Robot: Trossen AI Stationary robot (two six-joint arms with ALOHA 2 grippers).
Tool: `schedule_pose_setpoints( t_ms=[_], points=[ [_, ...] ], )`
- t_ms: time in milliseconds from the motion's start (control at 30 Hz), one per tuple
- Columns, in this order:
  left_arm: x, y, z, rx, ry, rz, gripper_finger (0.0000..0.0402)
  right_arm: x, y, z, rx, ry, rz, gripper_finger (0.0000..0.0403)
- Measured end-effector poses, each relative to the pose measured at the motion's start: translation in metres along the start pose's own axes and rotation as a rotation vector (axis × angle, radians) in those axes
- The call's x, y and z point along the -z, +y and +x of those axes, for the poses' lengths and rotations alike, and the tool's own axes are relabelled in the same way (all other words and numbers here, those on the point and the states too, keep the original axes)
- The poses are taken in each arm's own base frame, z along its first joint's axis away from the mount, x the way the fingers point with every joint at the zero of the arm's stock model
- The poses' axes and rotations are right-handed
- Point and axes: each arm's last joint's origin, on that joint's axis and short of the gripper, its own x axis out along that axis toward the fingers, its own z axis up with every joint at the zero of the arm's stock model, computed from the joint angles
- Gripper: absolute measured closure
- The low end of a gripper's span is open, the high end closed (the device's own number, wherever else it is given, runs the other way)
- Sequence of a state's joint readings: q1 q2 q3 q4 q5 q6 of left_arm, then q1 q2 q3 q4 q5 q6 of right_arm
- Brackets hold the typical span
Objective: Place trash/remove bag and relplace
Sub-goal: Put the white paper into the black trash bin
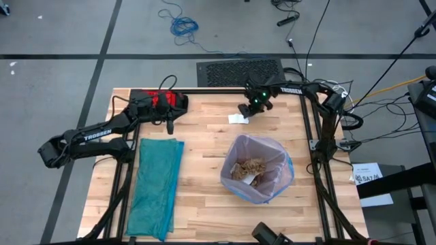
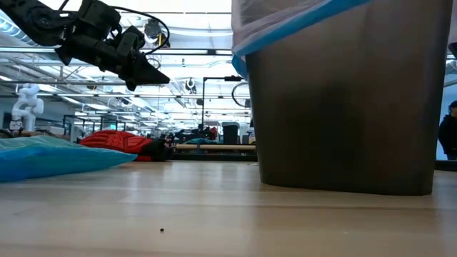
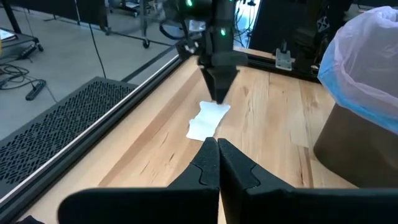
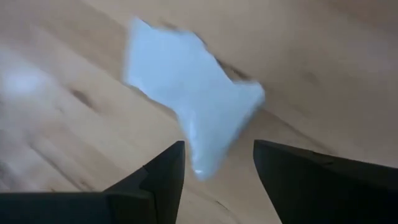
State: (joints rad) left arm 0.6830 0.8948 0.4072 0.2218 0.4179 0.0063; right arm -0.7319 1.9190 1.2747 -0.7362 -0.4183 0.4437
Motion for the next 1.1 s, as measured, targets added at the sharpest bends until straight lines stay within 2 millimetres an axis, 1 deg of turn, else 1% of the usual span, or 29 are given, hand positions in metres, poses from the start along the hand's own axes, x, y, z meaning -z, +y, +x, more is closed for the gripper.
schedule_pose_setpoints(
  t_ms=[100,233,367,467,567,633,700,733,767,833,900,1000,1100],
  points=[
    [0.000,0.000,0.000,0.000,0.001,0.000,0.0402,0.009,-0.011,0.016,-0.019,0.009,0.060,0.0218],
    [0.000,0.000,0.000,0.000,0.001,0.000,0.0402,0.014,-0.019,0.030,-0.153,-0.022,0.113,0.0218],
    [0.000,0.000,0.000,-0.001,-0.001,0.001,0.0402,0.013,-0.013,0.036,-0.210,-0.063,0.083,0.0227],
    [0.000,0.000,0.000,-0.001,-0.005,0.003,0.0402,0.013,-0.008,0.038,-0.221,-0.078,0.067,0.0243],
    [-0.001,0.000,0.000,-0.001,-0.006,0.003,0.0402,0.013,-0.005,0.041,-0.214,-0.096,0.044,0.0275],
    [-0.001,0.000,0.000,-0.002,-0.005,0.003,0.0402,0.014,-0.003,0.042,-0.186,-0.112,0.014,0.0313],
    [-0.001,0.000,0.000,-0.002,-0.005,0.002,0.0402,0.015,-0.001,0.043,-0.170,-0.119,-0.016,0.0367],
    [-0.001,0.000,0.000,-0.002,-0.006,0.002,0.0402,0.016,0.000,0.044,-0.164,-0.122,-0.031,0.0384],
    [-0.001,0.000,0.000,-0.002,-0.006,-0.001,0.0402,0.017,0.002,0.044,-0.154,-0.127,-0.045,0.0391],
    [-0.001,0.000,0.000,-0.001,-0.010,-0.016,0.0402,0.019,0.008,0.042,-0.149,-0.140,-0.086,0.0395],
    [-0.002,0.000,0.000,-0.001,-0.020,-0.019,0.0402,0.022,0.016,0.033,-0.152,-0.163,-0.130,0.0401],
    [-0.005,0.000,-0.001,0.000,-0.046,-0.030,0.0402,0.025,0.029,0.010,-0.160,-0.252,-0.183,0.0402],
    [-0.007,0.000,-0.001,0.000,-0.063,-0.026,0.0402,0.030,0.037,-0.019,-0.147,-0.358,-0.224,0.0402]
  ],
)
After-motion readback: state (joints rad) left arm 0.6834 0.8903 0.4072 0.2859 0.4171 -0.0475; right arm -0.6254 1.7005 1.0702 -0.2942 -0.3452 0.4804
